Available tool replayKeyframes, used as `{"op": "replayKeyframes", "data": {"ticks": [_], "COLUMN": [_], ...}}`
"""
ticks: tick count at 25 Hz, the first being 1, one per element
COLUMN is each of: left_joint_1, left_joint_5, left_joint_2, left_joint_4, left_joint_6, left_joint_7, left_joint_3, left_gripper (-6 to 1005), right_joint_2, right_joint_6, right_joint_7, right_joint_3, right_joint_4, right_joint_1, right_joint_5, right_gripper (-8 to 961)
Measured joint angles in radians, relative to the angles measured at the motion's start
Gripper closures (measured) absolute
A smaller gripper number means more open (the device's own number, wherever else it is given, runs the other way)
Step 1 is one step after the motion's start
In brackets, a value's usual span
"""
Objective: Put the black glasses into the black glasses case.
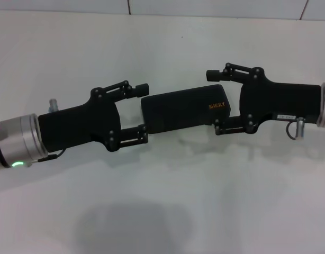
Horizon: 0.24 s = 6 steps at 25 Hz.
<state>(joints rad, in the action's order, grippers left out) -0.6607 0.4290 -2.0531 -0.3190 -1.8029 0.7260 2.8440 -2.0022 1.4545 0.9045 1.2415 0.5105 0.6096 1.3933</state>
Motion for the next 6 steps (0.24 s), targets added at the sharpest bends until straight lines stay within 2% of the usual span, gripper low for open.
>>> {"op": "replayKeyframes", "data": {"ticks": [6], "left_joint_1": [0.002], "left_joint_5": [-0.018], "left_joint_2": [0.004], "left_joint_4": [-0.005], "left_joint_6": [0.0], "left_joint_7": [-0.003], "left_joint_3": [0.0], "left_gripper": [229], "right_joint_2": [-0.008], "right_joint_6": [0.009], "right_joint_7": [-0.017], "right_joint_3": [0.007], "right_joint_4": [0.002], "right_joint_1": [0.001], "right_joint_5": [0.011], "right_gripper": [73]}}
